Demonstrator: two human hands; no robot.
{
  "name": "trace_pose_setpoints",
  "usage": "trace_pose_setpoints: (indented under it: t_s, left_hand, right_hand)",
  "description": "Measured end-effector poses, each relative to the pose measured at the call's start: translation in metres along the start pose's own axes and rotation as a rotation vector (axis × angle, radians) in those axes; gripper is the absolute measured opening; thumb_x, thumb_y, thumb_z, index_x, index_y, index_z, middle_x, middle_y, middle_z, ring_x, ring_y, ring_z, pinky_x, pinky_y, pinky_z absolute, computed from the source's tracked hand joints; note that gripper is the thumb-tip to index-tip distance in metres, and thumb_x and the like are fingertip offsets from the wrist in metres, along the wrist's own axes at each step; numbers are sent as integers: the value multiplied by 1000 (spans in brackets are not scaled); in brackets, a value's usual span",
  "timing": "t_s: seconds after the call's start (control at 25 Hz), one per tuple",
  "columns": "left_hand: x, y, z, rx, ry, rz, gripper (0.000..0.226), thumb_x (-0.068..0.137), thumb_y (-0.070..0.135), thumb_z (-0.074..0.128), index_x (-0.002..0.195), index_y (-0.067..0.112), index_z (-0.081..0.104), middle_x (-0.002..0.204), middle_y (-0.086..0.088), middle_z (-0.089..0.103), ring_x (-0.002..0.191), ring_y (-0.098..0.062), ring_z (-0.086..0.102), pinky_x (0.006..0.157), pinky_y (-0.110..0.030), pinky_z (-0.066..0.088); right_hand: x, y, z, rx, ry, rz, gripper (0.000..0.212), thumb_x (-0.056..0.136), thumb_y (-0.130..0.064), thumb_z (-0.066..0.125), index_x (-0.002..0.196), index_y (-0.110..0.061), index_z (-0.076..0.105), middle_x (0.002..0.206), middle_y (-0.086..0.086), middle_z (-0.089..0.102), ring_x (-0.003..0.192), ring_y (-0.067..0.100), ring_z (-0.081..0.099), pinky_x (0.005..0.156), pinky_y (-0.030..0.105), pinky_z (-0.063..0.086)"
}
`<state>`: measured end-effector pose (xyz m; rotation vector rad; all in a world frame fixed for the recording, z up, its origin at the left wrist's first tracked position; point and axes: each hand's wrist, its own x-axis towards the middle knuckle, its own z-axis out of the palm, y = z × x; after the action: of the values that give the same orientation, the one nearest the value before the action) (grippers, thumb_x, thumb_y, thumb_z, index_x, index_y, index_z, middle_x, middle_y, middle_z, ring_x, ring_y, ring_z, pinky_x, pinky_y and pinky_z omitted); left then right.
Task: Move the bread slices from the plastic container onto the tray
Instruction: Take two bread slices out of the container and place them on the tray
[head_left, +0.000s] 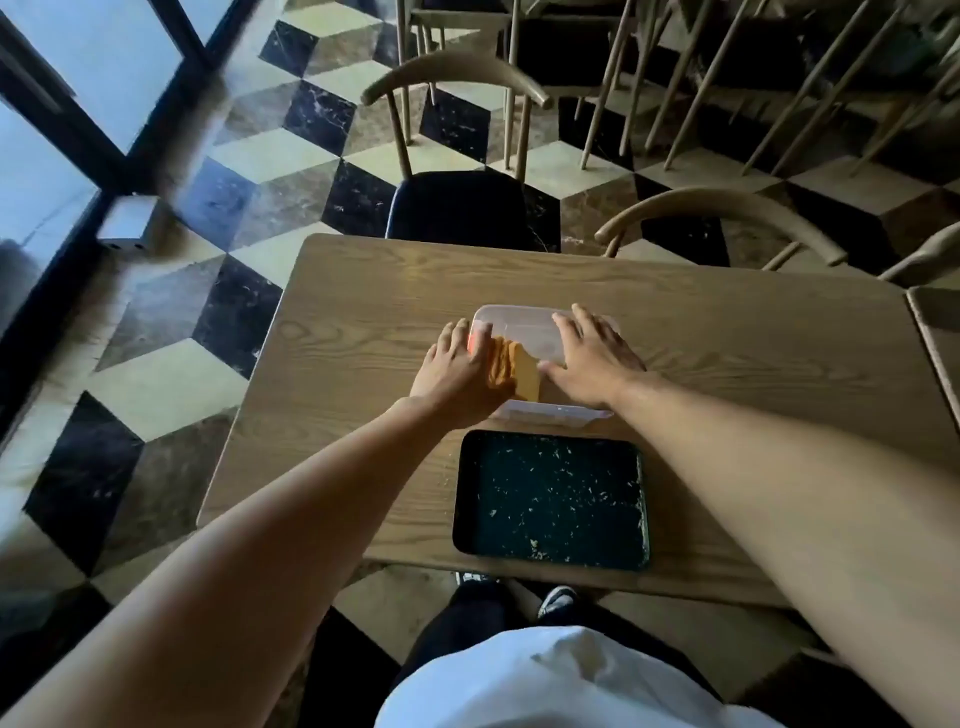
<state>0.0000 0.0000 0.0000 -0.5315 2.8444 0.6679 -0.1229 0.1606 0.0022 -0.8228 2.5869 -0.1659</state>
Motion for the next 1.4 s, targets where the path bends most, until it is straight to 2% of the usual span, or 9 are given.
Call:
trace_pose_setpoints:
  t_s: [0.2, 0.32, 0.48, 0.64, 0.76, 0.92, 1.12, 1.24, 1.4]
  left_hand:
    - [11, 2, 9, 124, 35, 172, 53, 93, 42, 53, 135, 12, 42, 134, -19, 54, 123, -40, 48, 103, -48, 39]
    - [19, 2, 12, 134, 39, 143, 44, 95, 36, 51, 130, 9, 48, 131, -17, 56, 119, -39, 49, 99, -47, 41]
    - [35, 8, 24, 245, 16, 269, 23, 94, 17, 52, 112, 7, 62, 118, -16, 60, 112, -32, 51, 96, -36, 38]
    - [44, 13, 28, 110, -51, 150, 17, 92, 4, 55, 106, 4, 64, 115, -17, 57, 96, -32, 61, 70, -34, 43]
    - [47, 20, 29, 38, -66, 26, 16, 93, 3, 52, 107, 3, 60, 111, -17, 59, 84, -35, 64, 62, -37, 46]
    - [52, 25, 33, -11, -61, -57, 20, 88, -3, 50, 102, 4, 63, 101, -14, 62, 77, -28, 58, 61, -36, 40]
    - [49, 32, 40, -61, 9, -25, 18, 84, -5, 57, 97, 2, 67, 93, -13, 62, 78, -24, 50, 63, -29, 34]
    - [48, 36, 44, -118, 48, -32, 20, 82, -2, 59, 100, 2, 67, 94, -15, 67, 92, -32, 58, 73, -32, 39]
    - [51, 43, 55, -200, 60, -103, 30, 82, 1, 59, 112, 1, 64, 106, -21, 67, 105, -36, 57, 98, -41, 42]
  right_hand:
    - [5, -13, 18, 87, -77, 33, 78, 94, -51, 52, 155, -18, 15, 162, 5, 10, 140, 32, 31, 103, 47, 41]
    - [13, -15, 31, 193, -79, 87, 72, 94, -48, 56, 150, -12, 27, 153, 15, 27, 129, 35, 45, 102, 44, 41]
    - [33, -15, 44, 347, -102, 214, 61, 91, -46, 59, 138, -12, 41, 138, 17, 47, 122, 35, 51, 100, 45, 44]
    - [50, -17, 54, 492, -119, 234, 61, 91, -47, 59, 136, -10, 40, 138, 18, 46, 123, 34, 48, 101, 42, 41]
    - [56, -16, 59, 507, -163, 184, 67, 88, -53, 60, 134, -8, 39, 132, 19, 47, 115, 33, 51, 97, 42, 43]
    - [60, -12, 63, 496, -155, 172, 64, 88, -49, 63, 134, -10, 40, 133, 18, 48, 114, 34, 53, 94, 41, 45]
    - [58, -5, 64, 573, -148, 200, 61, 85, -46, 66, 130, -11, 45, 126, 15, 56, 106, 30, 59, 91, 42, 50]
    - [54, 0, 65, 634, -119, 238, 60, 82, -47, 66, 128, -13, 47, 119, 13, 61, 101, 29, 62, 87, 44, 53]
    - [48, 7, 64, 664, -50, 285, 58, 84, -49, 58, 127, -11, 51, 115, 12, 65, 96, 26, 62, 79, 36, 52]
